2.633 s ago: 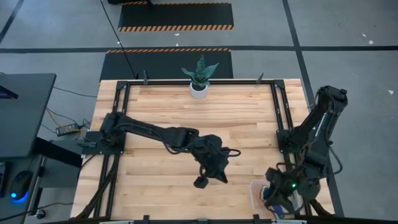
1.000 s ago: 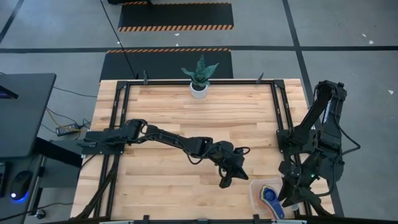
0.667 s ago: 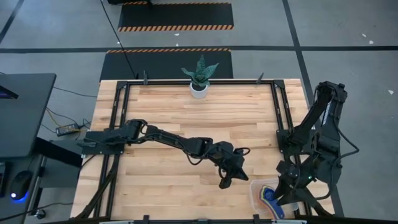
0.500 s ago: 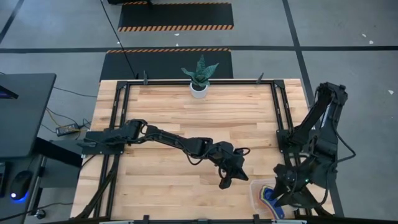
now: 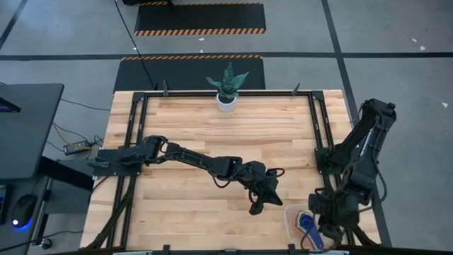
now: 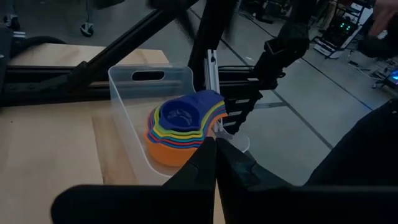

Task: Nest measuring cups in basket
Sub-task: Put the nested measuring cups into the transparent bin

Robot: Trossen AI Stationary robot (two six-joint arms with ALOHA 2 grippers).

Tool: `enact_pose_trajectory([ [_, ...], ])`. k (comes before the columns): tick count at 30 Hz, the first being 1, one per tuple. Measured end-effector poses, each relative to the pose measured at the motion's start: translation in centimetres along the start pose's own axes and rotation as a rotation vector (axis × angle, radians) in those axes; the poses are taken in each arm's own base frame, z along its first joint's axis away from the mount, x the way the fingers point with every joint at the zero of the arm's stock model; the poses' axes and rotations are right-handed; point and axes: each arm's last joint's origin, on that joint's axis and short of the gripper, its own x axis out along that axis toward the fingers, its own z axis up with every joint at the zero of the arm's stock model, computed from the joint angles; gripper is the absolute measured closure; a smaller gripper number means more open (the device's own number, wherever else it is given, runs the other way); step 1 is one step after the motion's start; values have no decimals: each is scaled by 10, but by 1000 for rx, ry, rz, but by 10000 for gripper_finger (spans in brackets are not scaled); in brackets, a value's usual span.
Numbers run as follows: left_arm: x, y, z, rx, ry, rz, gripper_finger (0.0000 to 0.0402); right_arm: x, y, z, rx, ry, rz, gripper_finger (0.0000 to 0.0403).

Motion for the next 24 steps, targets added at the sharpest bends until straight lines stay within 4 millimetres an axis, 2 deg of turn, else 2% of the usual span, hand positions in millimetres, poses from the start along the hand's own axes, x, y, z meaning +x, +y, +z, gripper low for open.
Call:
enact_pose_trajectory([
  [4, 0, 0, 0, 0, 0, 0, 388, 11, -11, -3, 51, 93, -163, 267],
  [13, 0, 0, 0, 0, 0, 0, 388, 31, -25, 3, 129, 89, -386, 272],
  [24, 0, 0, 0, 0, 0, 0, 388, 61, -33, 15, 46, 155, -533, 273],
])
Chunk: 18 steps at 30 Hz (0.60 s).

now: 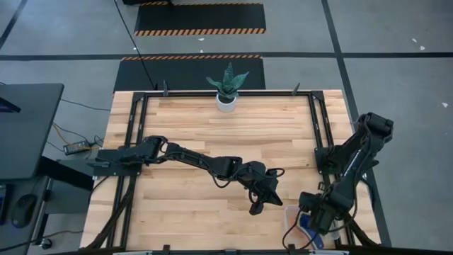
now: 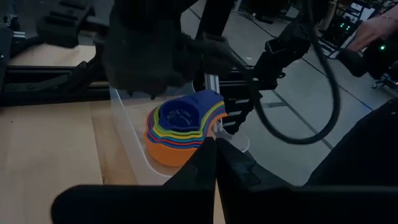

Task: Nest measuring cups in basket
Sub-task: Put the nested measuring cups into the transparent bin

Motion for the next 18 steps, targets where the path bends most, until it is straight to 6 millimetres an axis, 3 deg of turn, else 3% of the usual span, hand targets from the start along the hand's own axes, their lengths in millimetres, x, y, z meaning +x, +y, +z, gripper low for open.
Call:
enact_pose_trajectory([
  [8, 0, 0, 0, 0, 0, 0, 388, 17, 4, 13, -107, 11, -76, 273],
  [18, -1, 1, 1, 0, -1, 2, 388, 16, 0, 33, -148, -95, -119, 273],
])
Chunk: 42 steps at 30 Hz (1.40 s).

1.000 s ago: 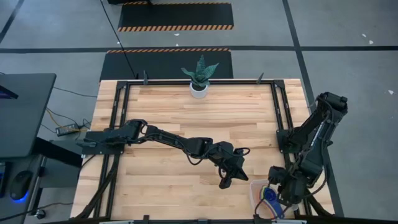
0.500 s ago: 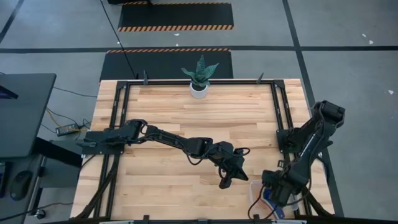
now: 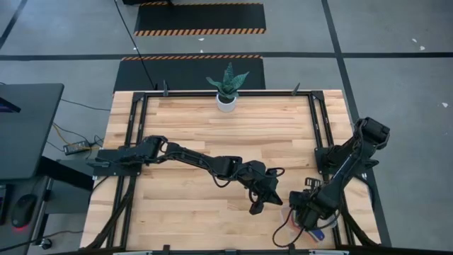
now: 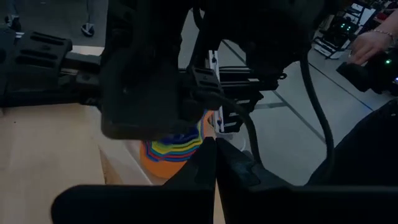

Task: Nest measuring cups in basket
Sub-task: Put the nested measuring cups into the transparent bin

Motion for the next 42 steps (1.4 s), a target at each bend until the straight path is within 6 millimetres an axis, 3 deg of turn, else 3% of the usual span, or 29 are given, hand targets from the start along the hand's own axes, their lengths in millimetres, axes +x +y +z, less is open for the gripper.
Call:
enact_pose_trajectory([
  [9, -3, 5, 1, -4, 9, -55, 388, -7, -6, 6, 19, 113, 85, 273],
  [15, -5, 10, 3, -8, 21, -129, 388, -21, -15, 8, 28, 81, 133, 273],
  [24, -10, 15, 12, 0, 10, -204, 388, -80, -28, -5, 91, -74, 376, 273],
  [28, -12, 19, 13, -4, 17, -238, 388, -95, -11, -18, 107, -102, 570, 273],
  [32, -14, 22, 13, -4, 23, -275, 388, -97, 12, -33, 112, -81, 696, 273],
  [36, -17, 26, 14, -6, 29, -314, 388, -88, 35, -41, 172, -87, 740, 273],
  [42, -23, 32, 17, -9, 42, -401, 388, -57, 69, -41, 254, -72, 728, 273],
])
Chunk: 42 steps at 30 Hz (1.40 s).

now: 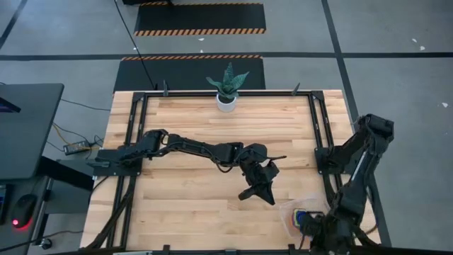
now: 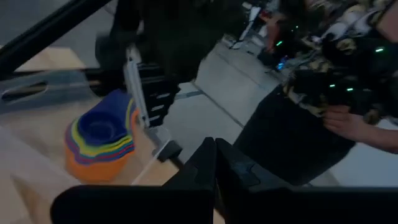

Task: Nest measuring cups in basket
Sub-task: Put the nested measuring cups into the transparent bin

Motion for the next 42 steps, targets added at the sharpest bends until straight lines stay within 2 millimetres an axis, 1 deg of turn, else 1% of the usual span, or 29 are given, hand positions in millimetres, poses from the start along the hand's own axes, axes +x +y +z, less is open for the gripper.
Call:
enact_pose_trajectory([
  [4, -9, -3, 9, 11, -4, -50, 388, 30, -3, -4, 36, 6, -27, 273],
  [7, -15, -9, 18, 25, -8, -90, 388, 47, -8, -5, 92, 9, -66, 273],
  [11, -21, -16, 27, 42, -13, -133, 388, 62, -14, -6, 145, 46, -113, 273],
  [14, -25, -22, 33, 57, -17, -161, 388, 68, -17, -4, 159, 82, -143, 275],
  [18, -30, -30, 42, 78, -26, -179, 388, 73, -20, 0, 180, 90, -176, 280],
  [22, -33, -34, 47, 92, -35, -181, 388, 74, -19, 3, 211, 114, -166, 281],
  [26, -34, -36, 49, 96, -37, -181, 388, 73, -14, 3, 180, 170, -121, 280],
  [29, -34, -36, 49, 91, -35, -180, 388, 73, -16, 3, 140, 176, -138, 283],
  [31, -34, -36, 49, 93, -36, -180, 388, 72, -19, 3, 131, 168, -173, 285],
  [37, -34, -36, 49, 88, -35, -180, 388, 68, -37, 4, 142, 151, -359, 288],
  [42, -34, -36, 49, 87, -35, -181, 388, 65, -44, 5, 152, 146, -438, 288],
])
